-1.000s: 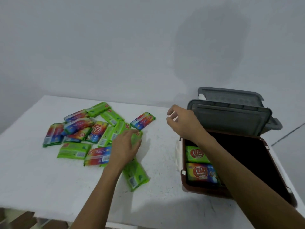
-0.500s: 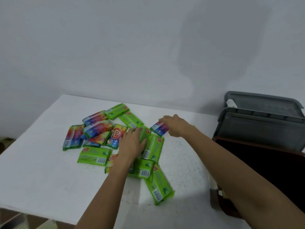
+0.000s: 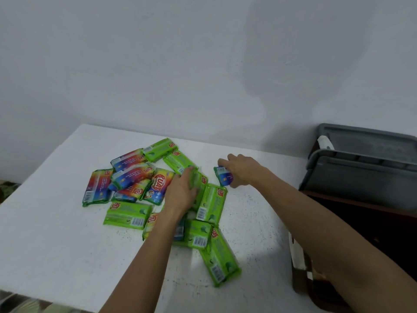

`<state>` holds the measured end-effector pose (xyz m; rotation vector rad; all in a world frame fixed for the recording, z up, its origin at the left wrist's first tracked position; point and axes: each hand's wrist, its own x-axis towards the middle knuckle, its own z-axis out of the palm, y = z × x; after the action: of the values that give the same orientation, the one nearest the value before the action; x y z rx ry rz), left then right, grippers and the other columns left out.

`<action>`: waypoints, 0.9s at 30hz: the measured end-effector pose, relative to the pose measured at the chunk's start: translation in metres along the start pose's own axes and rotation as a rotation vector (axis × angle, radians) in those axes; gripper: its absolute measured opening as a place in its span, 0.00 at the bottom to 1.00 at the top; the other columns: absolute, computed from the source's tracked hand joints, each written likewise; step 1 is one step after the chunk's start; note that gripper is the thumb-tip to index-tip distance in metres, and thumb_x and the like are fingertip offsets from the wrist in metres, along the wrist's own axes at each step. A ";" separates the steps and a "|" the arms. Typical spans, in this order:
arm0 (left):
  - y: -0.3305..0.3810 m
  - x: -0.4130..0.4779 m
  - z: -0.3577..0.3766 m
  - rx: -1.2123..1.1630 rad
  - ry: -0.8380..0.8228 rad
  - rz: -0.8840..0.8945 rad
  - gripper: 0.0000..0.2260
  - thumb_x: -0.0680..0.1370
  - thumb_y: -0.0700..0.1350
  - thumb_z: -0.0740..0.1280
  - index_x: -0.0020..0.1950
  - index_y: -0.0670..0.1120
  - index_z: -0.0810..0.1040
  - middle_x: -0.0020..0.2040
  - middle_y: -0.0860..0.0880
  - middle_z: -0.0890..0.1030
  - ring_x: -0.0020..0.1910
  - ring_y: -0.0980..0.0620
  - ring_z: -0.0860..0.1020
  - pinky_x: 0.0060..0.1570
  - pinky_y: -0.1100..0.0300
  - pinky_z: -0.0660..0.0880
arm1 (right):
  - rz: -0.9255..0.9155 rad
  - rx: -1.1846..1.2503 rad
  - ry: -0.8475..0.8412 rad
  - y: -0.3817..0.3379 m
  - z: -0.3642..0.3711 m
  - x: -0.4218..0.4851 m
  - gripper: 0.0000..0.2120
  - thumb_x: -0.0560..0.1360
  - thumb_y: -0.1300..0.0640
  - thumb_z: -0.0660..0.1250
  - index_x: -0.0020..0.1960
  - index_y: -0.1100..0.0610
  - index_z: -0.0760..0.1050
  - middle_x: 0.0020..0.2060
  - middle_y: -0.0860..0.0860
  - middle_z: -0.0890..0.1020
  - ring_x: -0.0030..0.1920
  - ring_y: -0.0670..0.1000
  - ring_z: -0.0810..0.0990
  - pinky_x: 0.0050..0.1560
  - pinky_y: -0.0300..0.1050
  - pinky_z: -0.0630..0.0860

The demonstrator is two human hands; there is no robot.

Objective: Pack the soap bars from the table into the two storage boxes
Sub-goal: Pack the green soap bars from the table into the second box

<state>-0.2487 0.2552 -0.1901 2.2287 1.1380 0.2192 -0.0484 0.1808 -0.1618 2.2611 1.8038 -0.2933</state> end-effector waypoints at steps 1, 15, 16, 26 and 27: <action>0.002 0.000 -0.001 -0.024 -0.003 -0.014 0.29 0.76 0.44 0.68 0.75 0.55 0.61 0.64 0.39 0.72 0.59 0.39 0.74 0.56 0.49 0.73 | 0.007 0.049 0.043 0.002 -0.001 -0.004 0.33 0.67 0.53 0.74 0.67 0.53 0.62 0.55 0.54 0.73 0.49 0.55 0.75 0.41 0.48 0.73; 0.056 -0.040 -0.021 -0.894 0.061 -0.035 0.23 0.79 0.47 0.61 0.72 0.64 0.65 0.45 0.54 0.73 0.35 0.58 0.74 0.37 0.59 0.75 | 0.175 1.403 0.411 0.014 -0.032 -0.138 0.19 0.75 0.69 0.66 0.60 0.52 0.72 0.55 0.51 0.76 0.52 0.53 0.82 0.47 0.45 0.83; 0.064 -0.045 -0.023 -0.934 0.040 -0.042 0.23 0.76 0.54 0.65 0.70 0.67 0.66 0.53 0.51 0.76 0.47 0.53 0.78 0.48 0.52 0.78 | 0.181 1.422 0.424 0.014 -0.031 -0.147 0.17 0.76 0.69 0.64 0.60 0.53 0.74 0.56 0.51 0.76 0.53 0.53 0.82 0.47 0.45 0.83; 0.122 -0.087 0.000 -1.037 -0.103 0.132 0.25 0.73 0.50 0.74 0.67 0.63 0.70 0.54 0.46 0.78 0.44 0.54 0.78 0.40 0.58 0.77 | 0.210 1.370 0.531 0.037 -0.017 -0.258 0.19 0.75 0.68 0.66 0.61 0.51 0.77 0.56 0.51 0.79 0.52 0.52 0.82 0.46 0.45 0.82; 0.128 -0.091 0.003 -1.050 -0.105 0.139 0.25 0.72 0.51 0.74 0.67 0.63 0.71 0.55 0.46 0.79 0.47 0.52 0.79 0.44 0.56 0.77 | 0.221 1.354 0.534 0.040 -0.013 -0.267 0.20 0.75 0.68 0.67 0.61 0.50 0.77 0.56 0.51 0.79 0.51 0.52 0.82 0.46 0.46 0.82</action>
<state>-0.2168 0.1270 -0.1052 1.3446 0.5743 0.5898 -0.0677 -0.0720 -0.0671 3.6730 1.7358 -1.2806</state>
